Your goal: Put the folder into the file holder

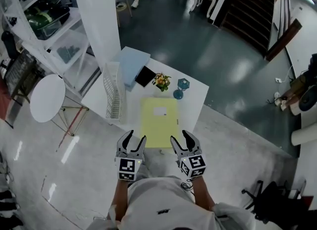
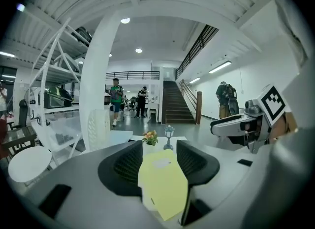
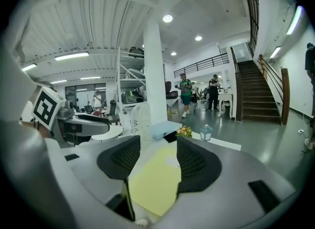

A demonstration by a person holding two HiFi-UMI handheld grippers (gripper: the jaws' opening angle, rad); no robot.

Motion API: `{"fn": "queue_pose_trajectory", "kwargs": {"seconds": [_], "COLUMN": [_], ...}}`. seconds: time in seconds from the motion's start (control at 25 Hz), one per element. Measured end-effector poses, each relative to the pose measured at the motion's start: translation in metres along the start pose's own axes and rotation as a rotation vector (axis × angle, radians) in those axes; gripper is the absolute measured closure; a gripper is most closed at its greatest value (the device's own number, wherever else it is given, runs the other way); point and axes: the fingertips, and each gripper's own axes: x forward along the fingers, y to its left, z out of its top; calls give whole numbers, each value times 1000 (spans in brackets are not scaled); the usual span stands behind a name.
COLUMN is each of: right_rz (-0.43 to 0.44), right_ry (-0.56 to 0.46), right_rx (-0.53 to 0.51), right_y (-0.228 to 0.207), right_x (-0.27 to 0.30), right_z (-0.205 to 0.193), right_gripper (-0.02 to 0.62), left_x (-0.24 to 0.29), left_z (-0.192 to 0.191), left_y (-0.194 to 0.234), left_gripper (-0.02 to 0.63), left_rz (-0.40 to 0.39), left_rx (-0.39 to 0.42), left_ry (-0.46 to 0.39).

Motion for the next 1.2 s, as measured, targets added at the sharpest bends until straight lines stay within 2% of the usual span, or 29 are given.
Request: {"fn": "queue_pose_trajectory", "kwargs": {"seconds": [0.48, 0.84, 1.2], "right_rz": [-134, -181, -152], "right_ry": [85, 160, 260], "right_rx": [38, 63, 112], "right_y": [-26, -61, -106], "right_x": [75, 106, 142], "right_z": [-7, -29, -72], "right_gripper": [360, 360, 357], "left_x": [87, 142, 197], "left_z": [-32, -61, -101], "left_y": [59, 66, 61], "left_gripper": [376, 374, 351], "left_rz": [-135, -161, -147], "left_rx": [-40, -107, -146], "left_ry": [111, 202, 324]}}
